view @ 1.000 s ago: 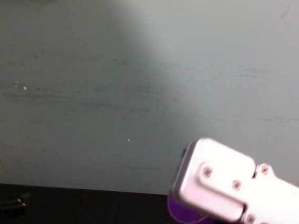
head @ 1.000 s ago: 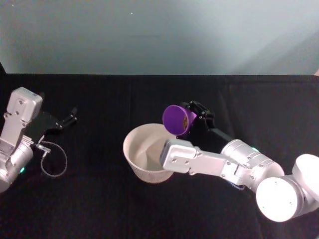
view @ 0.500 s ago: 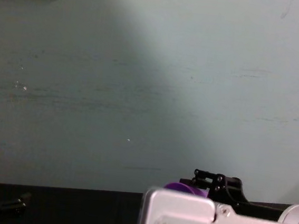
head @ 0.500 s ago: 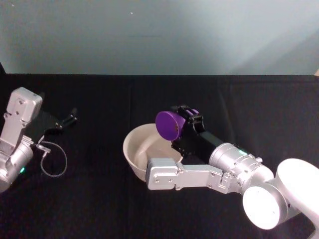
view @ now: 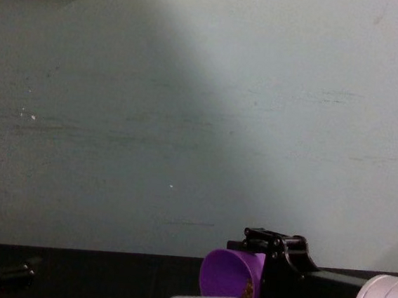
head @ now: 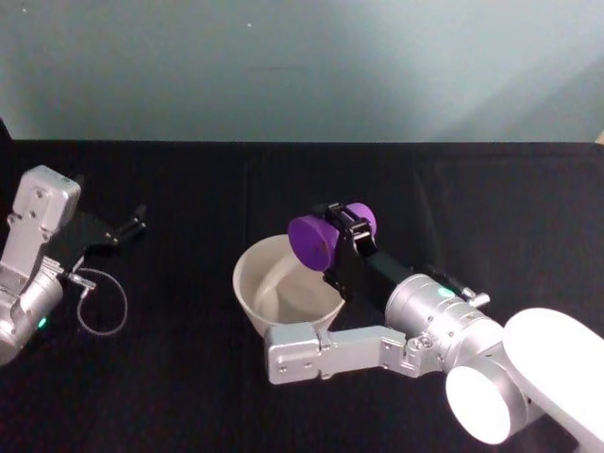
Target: Pick up the cup and pour the mung beans from the cup into the bowl.
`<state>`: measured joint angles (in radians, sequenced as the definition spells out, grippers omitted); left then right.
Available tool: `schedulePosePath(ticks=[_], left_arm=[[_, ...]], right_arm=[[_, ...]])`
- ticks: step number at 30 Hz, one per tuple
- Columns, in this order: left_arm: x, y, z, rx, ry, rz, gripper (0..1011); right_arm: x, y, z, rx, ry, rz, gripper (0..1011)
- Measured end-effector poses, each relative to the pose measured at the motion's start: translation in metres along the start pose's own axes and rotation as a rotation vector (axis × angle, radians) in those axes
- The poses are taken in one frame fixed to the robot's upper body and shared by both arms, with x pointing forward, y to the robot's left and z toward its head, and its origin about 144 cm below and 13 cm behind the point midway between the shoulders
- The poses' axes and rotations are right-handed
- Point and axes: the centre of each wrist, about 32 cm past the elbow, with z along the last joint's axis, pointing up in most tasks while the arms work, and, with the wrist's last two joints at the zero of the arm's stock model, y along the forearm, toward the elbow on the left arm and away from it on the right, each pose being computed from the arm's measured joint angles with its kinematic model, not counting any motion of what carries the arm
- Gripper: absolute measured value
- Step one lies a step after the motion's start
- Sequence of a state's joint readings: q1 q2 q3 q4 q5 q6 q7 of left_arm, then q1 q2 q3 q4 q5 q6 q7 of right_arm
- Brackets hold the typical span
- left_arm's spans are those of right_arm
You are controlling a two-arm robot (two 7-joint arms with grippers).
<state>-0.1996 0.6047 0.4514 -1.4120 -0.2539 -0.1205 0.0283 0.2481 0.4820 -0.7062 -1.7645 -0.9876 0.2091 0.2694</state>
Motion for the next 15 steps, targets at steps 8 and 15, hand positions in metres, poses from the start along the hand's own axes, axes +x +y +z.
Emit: schedulePosePath(ticks=[8, 15], left_arm=[[0.0, 0.0, 0.0, 0.0, 0.0, 0.0, 1000], [0.0, 0.0, 0.0, 0.0, 0.0, 0.0, 1000]], right_arm=[[-0.0032, 0.0031, 0.0059, -0.01, -0.08, 0.0, 726], [-0.0038, 0.0037, 0.0062, -0.02, -0.07, 0.0, 726]])
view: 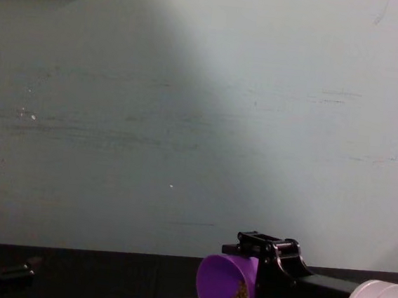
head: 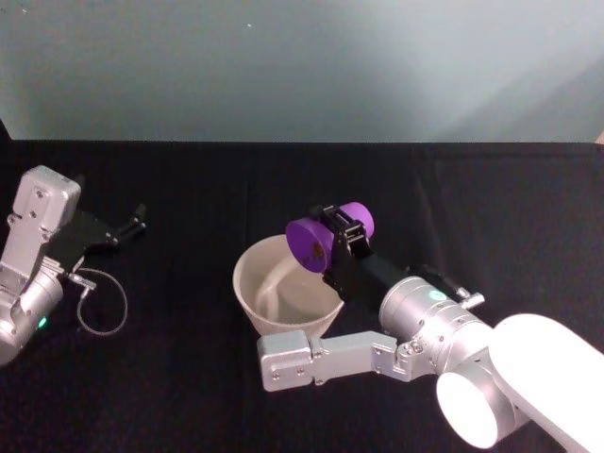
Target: Pick up the cup and pour the mung beans from the cup into the bowl.
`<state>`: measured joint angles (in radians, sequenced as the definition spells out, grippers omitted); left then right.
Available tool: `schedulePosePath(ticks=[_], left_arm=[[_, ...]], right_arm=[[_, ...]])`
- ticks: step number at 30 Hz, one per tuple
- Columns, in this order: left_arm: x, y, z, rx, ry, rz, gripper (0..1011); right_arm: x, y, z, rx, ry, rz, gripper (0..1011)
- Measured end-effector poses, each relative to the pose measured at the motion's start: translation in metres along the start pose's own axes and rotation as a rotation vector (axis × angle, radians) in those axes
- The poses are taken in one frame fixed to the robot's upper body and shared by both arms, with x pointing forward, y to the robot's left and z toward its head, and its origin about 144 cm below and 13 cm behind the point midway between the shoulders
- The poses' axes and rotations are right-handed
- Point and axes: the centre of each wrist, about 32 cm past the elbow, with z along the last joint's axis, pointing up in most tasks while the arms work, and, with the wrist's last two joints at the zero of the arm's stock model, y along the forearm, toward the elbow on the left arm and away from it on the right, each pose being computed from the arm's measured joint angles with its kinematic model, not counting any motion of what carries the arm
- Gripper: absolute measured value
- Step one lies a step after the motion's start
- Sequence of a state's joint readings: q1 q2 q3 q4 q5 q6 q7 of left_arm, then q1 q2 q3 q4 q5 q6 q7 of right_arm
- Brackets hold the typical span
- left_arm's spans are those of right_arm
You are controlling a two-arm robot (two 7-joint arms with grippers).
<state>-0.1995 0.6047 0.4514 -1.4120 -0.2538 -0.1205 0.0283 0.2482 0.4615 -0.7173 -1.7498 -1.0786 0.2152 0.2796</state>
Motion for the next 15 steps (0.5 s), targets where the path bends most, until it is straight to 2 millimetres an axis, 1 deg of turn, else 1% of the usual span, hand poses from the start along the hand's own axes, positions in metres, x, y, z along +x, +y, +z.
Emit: schedulePosePath(ticks=[15], left_arm=[[0.0, 0.0, 0.0, 0.0, 0.0, 0.0, 1000]], right_arm=[[0.0008, -0.0004, 0.0002, 0.008, -0.012, 0.003, 726]])
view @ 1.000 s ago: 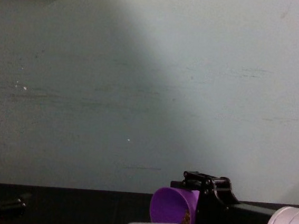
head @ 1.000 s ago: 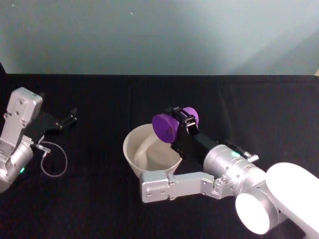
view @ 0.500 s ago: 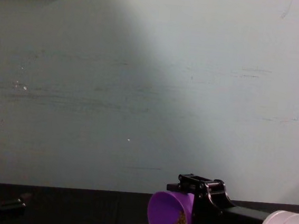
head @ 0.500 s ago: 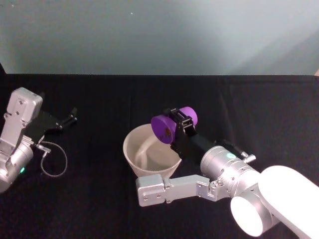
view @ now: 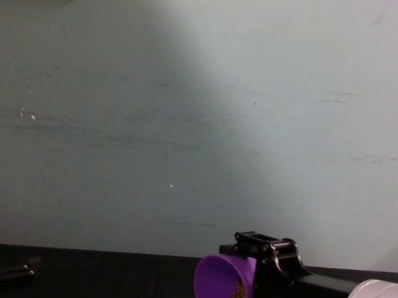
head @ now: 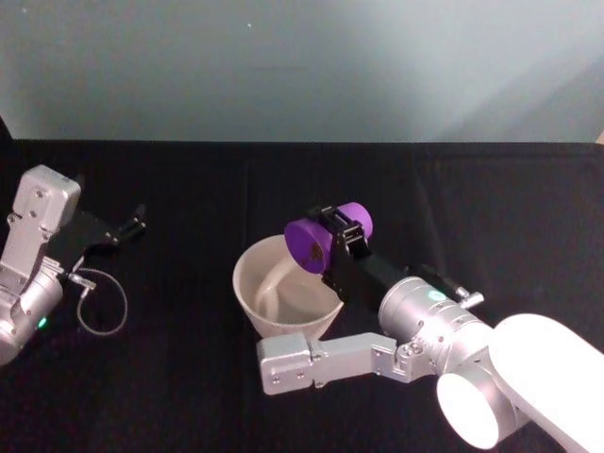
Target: Pick up the cup and pour the mung beans from the cup into the bowl.
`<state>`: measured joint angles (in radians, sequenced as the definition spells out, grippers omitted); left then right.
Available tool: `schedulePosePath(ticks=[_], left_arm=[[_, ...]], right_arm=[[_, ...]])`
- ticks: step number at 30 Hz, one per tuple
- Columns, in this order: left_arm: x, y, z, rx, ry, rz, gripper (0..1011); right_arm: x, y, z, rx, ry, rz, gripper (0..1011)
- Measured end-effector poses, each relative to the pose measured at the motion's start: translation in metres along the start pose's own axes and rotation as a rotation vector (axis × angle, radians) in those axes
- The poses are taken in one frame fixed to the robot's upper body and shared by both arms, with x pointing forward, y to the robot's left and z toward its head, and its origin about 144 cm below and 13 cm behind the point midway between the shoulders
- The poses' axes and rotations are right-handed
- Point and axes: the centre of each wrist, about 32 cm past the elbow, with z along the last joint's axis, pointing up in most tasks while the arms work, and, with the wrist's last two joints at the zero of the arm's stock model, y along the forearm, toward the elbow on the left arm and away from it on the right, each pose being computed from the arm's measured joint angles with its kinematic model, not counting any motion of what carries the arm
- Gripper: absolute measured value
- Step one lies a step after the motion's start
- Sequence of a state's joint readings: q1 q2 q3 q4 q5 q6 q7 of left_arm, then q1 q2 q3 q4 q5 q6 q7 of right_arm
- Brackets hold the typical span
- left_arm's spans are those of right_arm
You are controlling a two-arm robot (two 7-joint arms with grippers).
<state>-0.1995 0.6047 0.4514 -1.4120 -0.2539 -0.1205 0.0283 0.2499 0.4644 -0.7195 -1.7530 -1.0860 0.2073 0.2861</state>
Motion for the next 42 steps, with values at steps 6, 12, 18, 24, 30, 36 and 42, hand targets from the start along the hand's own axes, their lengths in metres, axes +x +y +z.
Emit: schedulePosePath(ticks=[6, 12, 18, 24, 30, 36, 42], left_arm=[[0.0, 0.0, 0.0, 0.0, 0.0, 0.0, 1000], [0.0, 0.0, 0.0, 0.0, 0.0, 0.0, 1000], [0.0, 0.0, 0.0, 0.0, 0.0, 0.0, 1000], [0.0, 0.0, 0.0, 0.0, 0.0, 0.0, 1000], [0.0, 0.0, 0.0, 0.0, 0.0, 0.0, 1000], [0.0, 0.0, 0.0, 0.0, 0.0, 0.0, 1000], [0.0, 0.0, 0.0, 0.0, 0.0, 0.0, 1000]], right_arm=[[0.003, -0.001, 0.003, 0.015, -0.046, 0.0, 726], [0.004, -0.002, 0.008, 0.004, -0.128, 0.005, 726], [0.005, -0.001, 0.013, -0.018, -0.207, 0.007, 726], [0.006, 0.0, 0.017, -0.029, -0.258, 0.004, 726], [0.006, 0.0, 0.019, -0.035, -0.293, 0.003, 726], [0.006, 0.001, 0.019, -0.038, -0.306, 0.004, 726], [0.005, 0.002, 0.019, -0.039, -0.308, 0.006, 726]])
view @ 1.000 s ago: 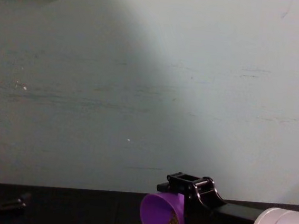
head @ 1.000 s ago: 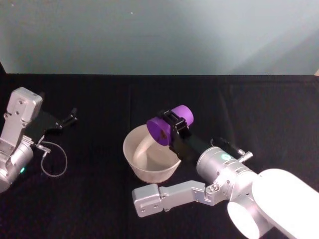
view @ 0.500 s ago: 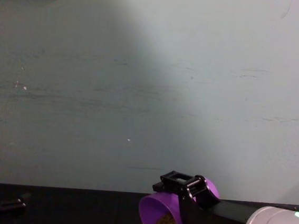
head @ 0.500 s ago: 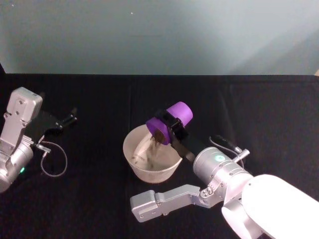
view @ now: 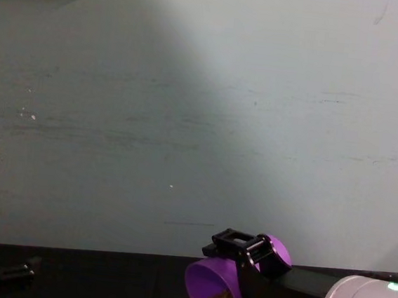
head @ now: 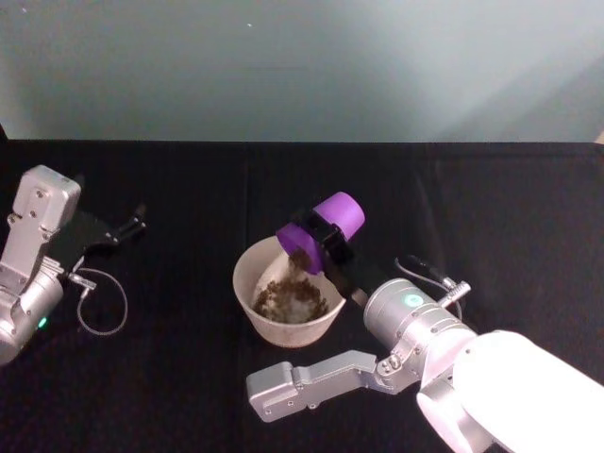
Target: Pick up the cup and pour the mung beans from the cup into the bowl.
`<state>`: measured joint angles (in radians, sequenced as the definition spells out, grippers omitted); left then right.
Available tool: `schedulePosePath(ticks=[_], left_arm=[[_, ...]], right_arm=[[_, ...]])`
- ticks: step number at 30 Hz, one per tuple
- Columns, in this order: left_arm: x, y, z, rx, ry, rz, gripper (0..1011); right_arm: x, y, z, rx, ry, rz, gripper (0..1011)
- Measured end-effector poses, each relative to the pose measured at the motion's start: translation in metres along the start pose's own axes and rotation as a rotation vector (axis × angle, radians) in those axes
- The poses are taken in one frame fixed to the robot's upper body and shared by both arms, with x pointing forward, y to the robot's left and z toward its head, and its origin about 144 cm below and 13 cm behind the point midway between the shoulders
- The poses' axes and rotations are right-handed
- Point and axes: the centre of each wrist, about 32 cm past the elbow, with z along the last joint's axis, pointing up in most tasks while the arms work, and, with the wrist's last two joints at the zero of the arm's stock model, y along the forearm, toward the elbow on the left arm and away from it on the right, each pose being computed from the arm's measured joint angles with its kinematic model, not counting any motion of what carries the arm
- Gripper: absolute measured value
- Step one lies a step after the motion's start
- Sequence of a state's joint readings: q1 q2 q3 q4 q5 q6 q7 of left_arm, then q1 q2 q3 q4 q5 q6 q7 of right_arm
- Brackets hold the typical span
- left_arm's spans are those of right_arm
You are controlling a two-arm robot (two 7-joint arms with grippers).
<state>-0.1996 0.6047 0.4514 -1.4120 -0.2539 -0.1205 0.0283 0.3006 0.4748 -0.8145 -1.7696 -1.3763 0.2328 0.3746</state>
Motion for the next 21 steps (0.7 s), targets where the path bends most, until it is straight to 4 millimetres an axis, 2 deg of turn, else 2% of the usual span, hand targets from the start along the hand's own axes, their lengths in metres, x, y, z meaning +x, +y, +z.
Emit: schedulePosePath(ticks=[21], left_arm=[[0.0, 0.0, 0.0, 0.0, 0.0, 0.0, 1000]], right_arm=[[0.0002, -0.0002, 0.0029, -0.003, -0.026, -0.001, 726]])
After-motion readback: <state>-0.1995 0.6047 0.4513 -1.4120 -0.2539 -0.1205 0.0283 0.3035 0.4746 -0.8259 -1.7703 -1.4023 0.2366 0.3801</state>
